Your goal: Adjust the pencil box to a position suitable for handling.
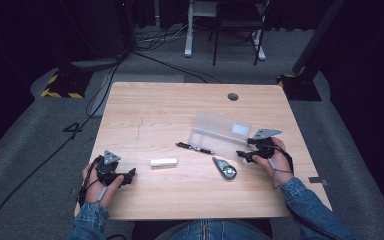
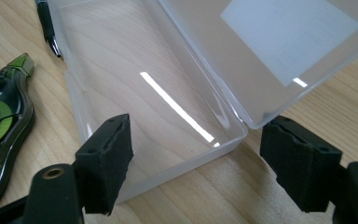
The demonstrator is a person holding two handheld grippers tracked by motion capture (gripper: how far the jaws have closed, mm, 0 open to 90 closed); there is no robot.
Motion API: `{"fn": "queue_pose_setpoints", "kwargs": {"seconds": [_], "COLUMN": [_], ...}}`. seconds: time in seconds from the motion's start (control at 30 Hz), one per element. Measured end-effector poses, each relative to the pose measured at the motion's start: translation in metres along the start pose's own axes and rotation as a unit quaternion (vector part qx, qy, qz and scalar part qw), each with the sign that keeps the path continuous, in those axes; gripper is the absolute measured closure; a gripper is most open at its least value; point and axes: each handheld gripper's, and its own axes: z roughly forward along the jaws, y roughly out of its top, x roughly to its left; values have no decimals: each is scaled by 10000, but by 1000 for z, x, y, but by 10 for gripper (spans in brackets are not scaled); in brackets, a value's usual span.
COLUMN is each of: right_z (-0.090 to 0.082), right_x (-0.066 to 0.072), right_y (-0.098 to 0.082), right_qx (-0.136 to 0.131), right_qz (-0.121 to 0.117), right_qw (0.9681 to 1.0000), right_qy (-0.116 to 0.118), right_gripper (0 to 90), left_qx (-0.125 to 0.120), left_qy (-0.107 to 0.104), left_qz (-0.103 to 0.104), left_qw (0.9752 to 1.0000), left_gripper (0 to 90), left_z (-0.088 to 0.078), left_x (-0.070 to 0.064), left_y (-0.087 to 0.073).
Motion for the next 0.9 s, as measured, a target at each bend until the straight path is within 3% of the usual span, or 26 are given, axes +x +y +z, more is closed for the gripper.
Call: {"fn": "queue_pose_setpoints", "kwargs": {"seconds": [0.5,0.9], "right_z": [-16,-44], "right_x": [2,6], "right_y": [4,13], "right_qx": [-212,-408], "right_qz": [63,298], "right_qw": [9997,9985], "right_qy": [-83,-190], "right_gripper": [215,223], "left_qx": [11,17], "left_qy": [4,-12], "left_qz": [22,-5], "left_qw": [10000,10000], "left_gripper": [121,115], "left_z": [1,2], "left_x": [0,0], "left_y": [1,2]}}
